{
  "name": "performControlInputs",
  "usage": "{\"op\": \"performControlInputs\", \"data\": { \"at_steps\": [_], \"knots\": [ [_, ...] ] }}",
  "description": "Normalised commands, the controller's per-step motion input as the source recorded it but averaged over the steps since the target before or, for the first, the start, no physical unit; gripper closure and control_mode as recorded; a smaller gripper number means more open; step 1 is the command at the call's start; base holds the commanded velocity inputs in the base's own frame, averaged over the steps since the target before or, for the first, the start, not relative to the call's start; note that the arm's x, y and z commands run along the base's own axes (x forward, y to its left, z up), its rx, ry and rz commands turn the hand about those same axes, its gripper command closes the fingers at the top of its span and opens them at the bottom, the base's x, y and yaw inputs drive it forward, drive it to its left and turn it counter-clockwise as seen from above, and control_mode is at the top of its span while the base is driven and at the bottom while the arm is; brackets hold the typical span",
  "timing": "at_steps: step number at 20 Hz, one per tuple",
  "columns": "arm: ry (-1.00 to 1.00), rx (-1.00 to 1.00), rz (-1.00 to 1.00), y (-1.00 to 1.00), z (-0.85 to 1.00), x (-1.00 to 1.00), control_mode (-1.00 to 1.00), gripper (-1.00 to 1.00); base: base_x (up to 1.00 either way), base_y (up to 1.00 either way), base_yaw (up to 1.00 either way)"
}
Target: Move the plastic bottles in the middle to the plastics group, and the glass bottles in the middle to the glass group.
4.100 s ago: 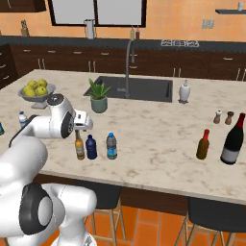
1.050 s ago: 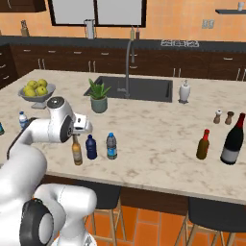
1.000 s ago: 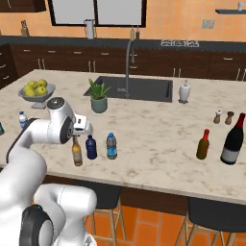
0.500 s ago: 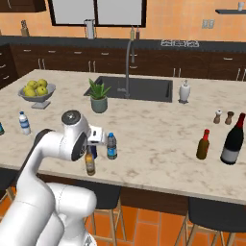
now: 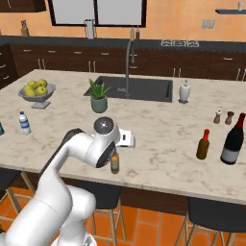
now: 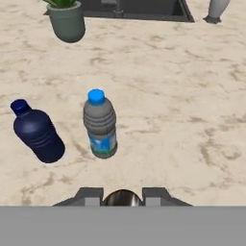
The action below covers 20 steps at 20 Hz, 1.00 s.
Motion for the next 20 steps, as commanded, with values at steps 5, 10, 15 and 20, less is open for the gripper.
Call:
{"op": "performControlInputs", "data": {
  "at_steps": [5, 10, 15, 20],
  "knots": [
    [0.0, 0.0, 0.0, -0.9, 0.26, 0.14, -1.0, 1.0, 0.0, 0.0, 0.0],
    [0.02, 0.0, 0.0, -0.91, 0.36, 0.31, -1.0, 1.0, 0.0, 0.0, 0.0],
    [0.06, -0.01, 0.0, -0.82, 0.3, 0.47, -1.0, 1.0, 0.0, 0.0, 0.0],
    [0.1, -0.03, 0.0, -0.57, 0.05, 0.48, -1.0, 1.0, 0.0, 0.0, 0.0]
  ]
}}
